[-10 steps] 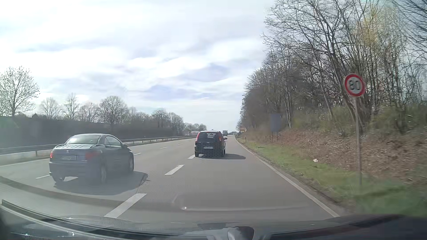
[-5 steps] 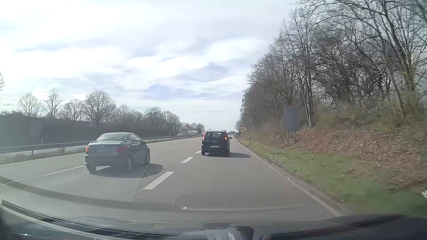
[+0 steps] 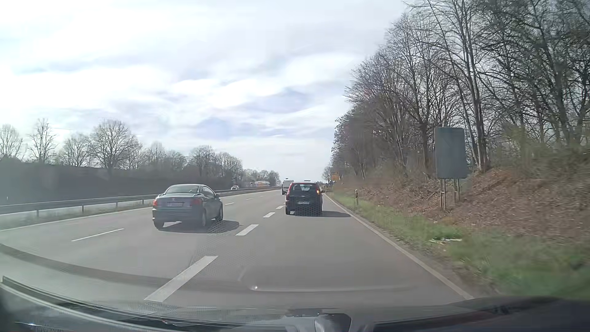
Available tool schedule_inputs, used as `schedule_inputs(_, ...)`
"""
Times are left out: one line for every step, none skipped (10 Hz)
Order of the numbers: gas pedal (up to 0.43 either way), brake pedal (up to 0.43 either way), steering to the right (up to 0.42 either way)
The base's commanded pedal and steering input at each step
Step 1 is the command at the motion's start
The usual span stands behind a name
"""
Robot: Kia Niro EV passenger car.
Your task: Follow the waypoints while adhering to traffic rules and regulations
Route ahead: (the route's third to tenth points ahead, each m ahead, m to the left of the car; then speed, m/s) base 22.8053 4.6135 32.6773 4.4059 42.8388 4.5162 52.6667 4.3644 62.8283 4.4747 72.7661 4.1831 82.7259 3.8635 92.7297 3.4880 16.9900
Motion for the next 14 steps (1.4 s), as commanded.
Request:
schedule_inputs(0.177, 0.0, 0.004)
schedule_inputs(0.177, 0.0, 0.005)
schedule_inputs(0.177, 0.0, 0.005)
schedule_inputs(0.177, 0.0, 0.004)
schedule_inputs(0.189, 0.0, 0.004)
schedule_inputs(0.189, 0.0, 0.005)
schedule_inputs(0.189, 0.0, 0.005)
schedule_inputs(0.189, 0.0, 0.004)
schedule_inputs(0.189, 0.0, 0.004)
schedule_inputs(0.189, 0.0, 0.004)
schedule_inputs(0.189, 0.0, 0.004)
schedule_inputs(0.189, 0.0, 0.004)
schedule_inputs(0.189, 0.0, 0.004)
schedule_inputs(0.189, 0.0, 0.004)
